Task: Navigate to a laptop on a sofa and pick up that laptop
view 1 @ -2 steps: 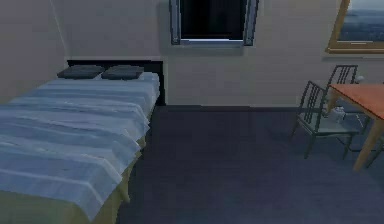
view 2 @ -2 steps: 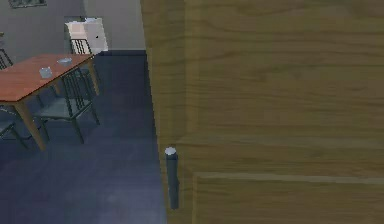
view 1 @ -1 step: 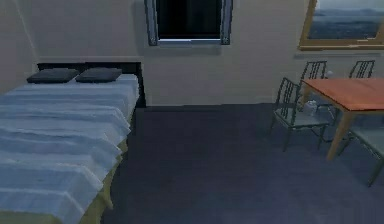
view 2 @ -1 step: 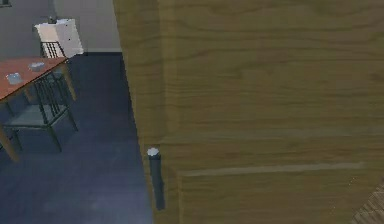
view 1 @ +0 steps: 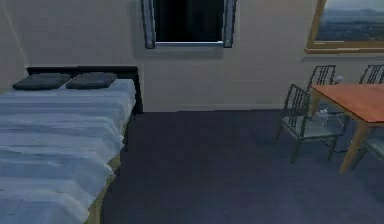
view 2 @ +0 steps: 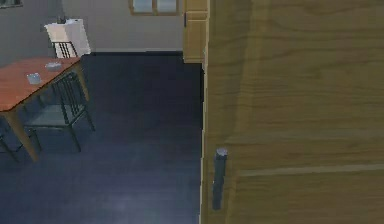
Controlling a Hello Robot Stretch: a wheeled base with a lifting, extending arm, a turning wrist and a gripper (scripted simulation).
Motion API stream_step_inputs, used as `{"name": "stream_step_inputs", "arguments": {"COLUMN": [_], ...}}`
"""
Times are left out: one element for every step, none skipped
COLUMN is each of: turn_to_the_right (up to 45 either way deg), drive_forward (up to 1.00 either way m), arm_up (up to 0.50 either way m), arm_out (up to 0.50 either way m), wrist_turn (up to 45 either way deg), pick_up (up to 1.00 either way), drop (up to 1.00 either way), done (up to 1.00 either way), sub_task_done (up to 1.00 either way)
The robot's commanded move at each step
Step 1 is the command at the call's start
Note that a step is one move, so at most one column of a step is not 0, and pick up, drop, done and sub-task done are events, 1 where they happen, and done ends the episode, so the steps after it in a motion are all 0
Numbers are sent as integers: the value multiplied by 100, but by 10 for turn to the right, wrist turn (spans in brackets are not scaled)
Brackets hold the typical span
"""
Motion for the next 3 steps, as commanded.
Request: {"name": "stream_step_inputs", "arguments": {"turn_to_the_right": [330,0,450], "drive_forward": [0,40,0], "arm_up": [0,0,0], "arm_out": [0,0,0], "wrist_turn": [0,0,0], "pick_up": [0,0,0], "drop": [0,0,0], "done": [0,0,0], "sub_task_done": [0,0,0]}}
